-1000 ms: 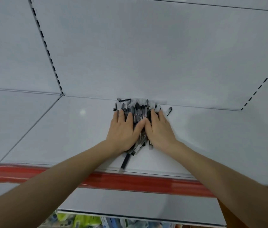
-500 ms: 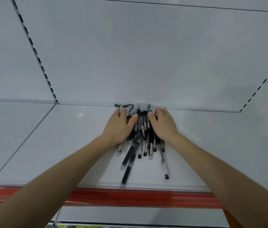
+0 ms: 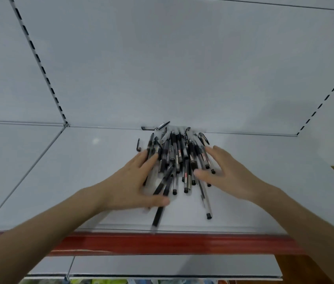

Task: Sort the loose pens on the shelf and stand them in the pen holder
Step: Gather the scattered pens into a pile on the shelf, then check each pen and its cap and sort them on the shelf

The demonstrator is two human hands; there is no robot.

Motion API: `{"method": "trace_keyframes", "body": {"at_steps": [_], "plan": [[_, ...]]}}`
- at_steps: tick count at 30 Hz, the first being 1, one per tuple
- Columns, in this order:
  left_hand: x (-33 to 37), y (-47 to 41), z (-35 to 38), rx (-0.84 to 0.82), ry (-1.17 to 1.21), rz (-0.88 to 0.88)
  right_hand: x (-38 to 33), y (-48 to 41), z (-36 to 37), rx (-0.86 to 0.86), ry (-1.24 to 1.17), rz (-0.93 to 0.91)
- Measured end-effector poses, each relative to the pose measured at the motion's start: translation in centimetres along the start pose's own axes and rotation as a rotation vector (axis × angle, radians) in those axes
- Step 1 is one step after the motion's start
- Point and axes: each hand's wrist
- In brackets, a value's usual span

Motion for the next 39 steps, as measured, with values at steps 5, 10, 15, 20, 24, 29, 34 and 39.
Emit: {"method": "trace_keyframes", "body": {"at_steps": [5, 10, 15, 20, 24, 29, 34, 39], "plan": [[0.6, 0.2, 1.0, 0.012, -0.127, -0.017, 0.0, 1.7, 1.4, -0.065, 0.179, -0.047], [2.2, -0.8, 1.8, 0.075, -0.104, -0.054, -0.7, 1.4, 2.4, -0.003, 0.212, -0.054], [1.3, 0.0, 0.1, 0.175, 0.073, -0.03, -0.7, 1.5, 1.2, 0.15, 0.053, -0.013], [-0.8, 0.6, -1.8, 0.338, 0.059, -0.088, -1.6, 1.5, 0.8, 0.341, -0.028, -0.099], [-2.6, 0.5, -2.5, 0.368, 0.054, -0.201, -3.1, 1.6, 1.7, 0.28, 0.025, -0.199], [-4.1, -0.4, -2.8, 0.435, 0.067, -0.241, -4.8, 0.6, 3.0, 0.248, 0.061, -0.277], [-4.3, -2.4, -2.7, 0.455, 0.077, -0.273, -5.7, -1.1, 3.6, 0.257, 0.09, -0.287], [-3.8, -5.0, -2.1, 0.432, 0.01, -0.346, -6.1, -3.2, 3.1, 0.293, 0.085, -0.297]]}}
Point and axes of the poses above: each hand's wrist, its own y-axis away from the middle knuckle, its own z-axis out of the palm, x = y × z, and after that the axes turned 14 degrees about x, right-handed
